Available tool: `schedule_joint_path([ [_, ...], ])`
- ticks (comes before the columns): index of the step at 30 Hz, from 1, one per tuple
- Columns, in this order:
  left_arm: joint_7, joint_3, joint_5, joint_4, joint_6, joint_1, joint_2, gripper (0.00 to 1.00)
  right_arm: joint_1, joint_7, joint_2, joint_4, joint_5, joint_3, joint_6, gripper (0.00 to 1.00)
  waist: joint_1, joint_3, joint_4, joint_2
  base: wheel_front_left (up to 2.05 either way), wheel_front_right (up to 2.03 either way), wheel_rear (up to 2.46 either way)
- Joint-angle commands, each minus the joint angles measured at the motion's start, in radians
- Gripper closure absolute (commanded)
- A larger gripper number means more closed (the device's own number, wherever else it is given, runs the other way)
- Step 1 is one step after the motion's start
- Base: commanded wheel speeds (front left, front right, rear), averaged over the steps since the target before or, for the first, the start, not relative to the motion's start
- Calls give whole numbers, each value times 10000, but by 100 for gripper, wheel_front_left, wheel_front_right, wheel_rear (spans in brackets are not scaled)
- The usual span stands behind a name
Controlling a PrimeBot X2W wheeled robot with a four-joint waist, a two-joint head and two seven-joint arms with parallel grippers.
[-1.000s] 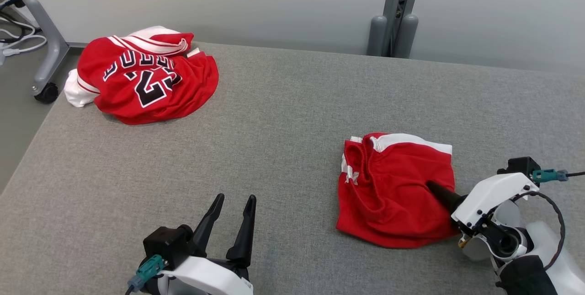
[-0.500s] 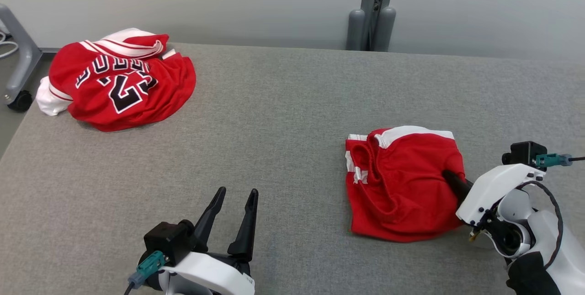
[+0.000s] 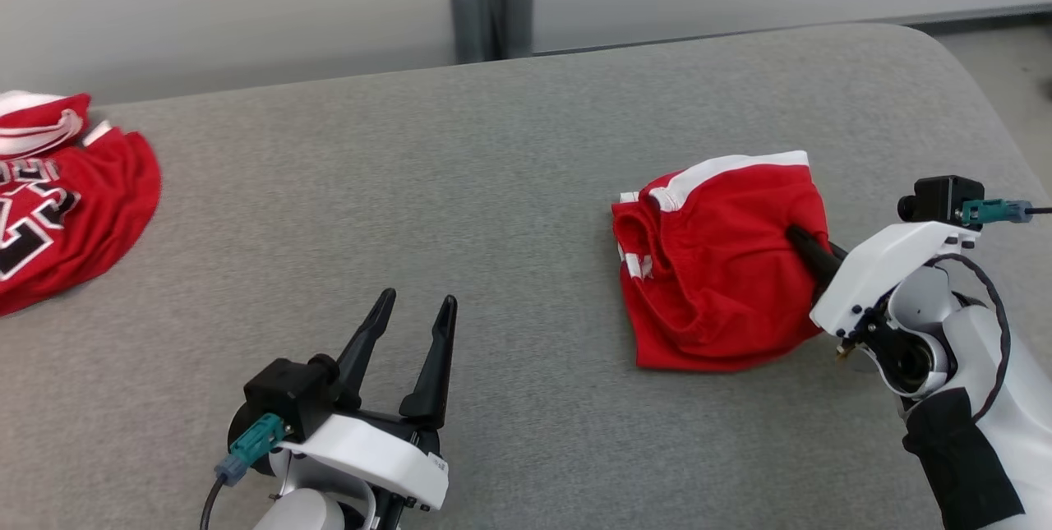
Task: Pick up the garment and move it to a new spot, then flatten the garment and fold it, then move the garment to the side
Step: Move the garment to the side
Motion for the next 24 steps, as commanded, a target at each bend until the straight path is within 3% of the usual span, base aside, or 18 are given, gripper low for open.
schedule_joint_path([
  [1,32,35,86,-85,55,-236,89,0,-202,-89,-43,-15,-68,53,1,100,0,421,-999,0,0,0,0],
  [6,196,27,213,-274,125,-557,188,0,-675,-256,-10,150,-6,95,1,100,0,741,-1640,0,0,0,0],
  [11,284,44,269,-424,170,-739,270,0,-1043,-415,-24,296,-1,197,1,100,0,993,-1768,0,0,0,0],
  [16,368,131,343,-702,275,-895,433,0,-1548,-667,-166,527,-23,268,1,100,0,1300,-1617,0,0,0,0],
  [24,581,248,501,-1353,513,-1042,743,0,-2458,-1068,-1010,1347,-206,71,1,100,0,1763,-1080,0,0,0,0],
])
